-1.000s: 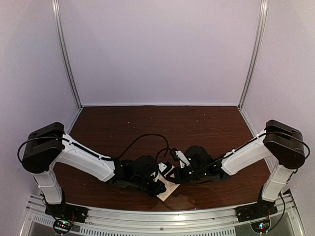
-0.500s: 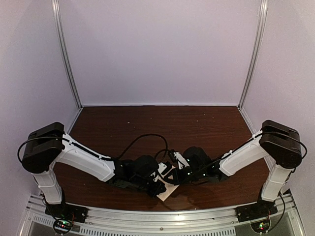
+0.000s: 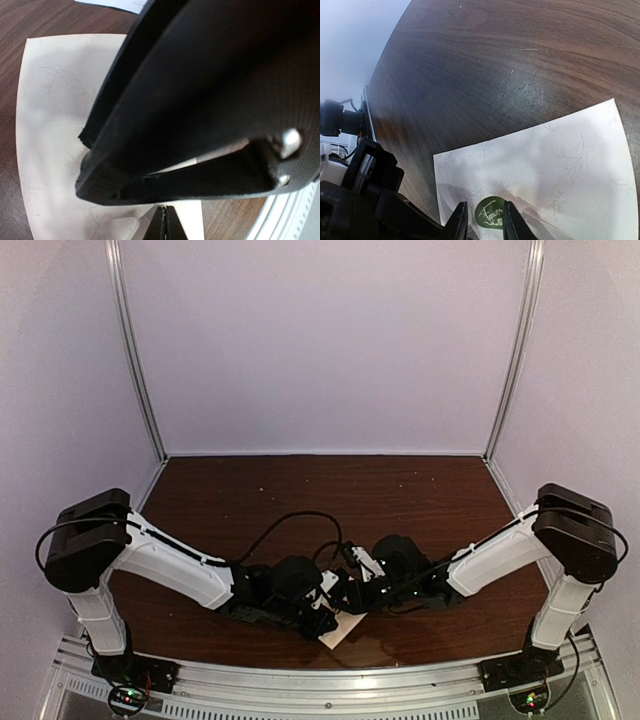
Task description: Place the letter into the envelope and seal it
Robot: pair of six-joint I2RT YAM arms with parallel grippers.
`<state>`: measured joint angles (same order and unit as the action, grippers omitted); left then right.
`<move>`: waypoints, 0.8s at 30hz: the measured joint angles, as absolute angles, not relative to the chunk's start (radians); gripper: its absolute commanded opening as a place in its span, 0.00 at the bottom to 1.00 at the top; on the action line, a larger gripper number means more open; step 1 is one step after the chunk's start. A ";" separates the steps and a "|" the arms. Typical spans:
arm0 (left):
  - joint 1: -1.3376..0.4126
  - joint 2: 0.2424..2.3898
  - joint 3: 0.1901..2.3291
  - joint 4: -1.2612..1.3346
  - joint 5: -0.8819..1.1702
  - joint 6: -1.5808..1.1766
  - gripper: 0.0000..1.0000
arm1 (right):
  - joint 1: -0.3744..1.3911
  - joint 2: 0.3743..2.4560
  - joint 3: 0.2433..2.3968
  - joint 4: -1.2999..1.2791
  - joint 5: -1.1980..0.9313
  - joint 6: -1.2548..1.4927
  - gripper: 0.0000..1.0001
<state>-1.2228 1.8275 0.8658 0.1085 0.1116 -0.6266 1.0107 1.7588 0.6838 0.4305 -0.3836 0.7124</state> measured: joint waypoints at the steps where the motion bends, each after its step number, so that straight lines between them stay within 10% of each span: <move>1: -1.223 1.827 0.866 0.109 0.111 -0.627 0.00 | 1.011 1.750 0.684 0.419 -0.382 0.711 0.25; 24: -1.223 1.827 0.859 0.121 0.112 -0.637 0.00 | 1.010 1.607 0.629 0.392 -0.298 0.745 0.00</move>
<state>-1.2228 1.8275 0.8593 0.1207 0.1116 -0.6373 1.0096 1.6073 0.6289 0.3920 -0.2977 0.7448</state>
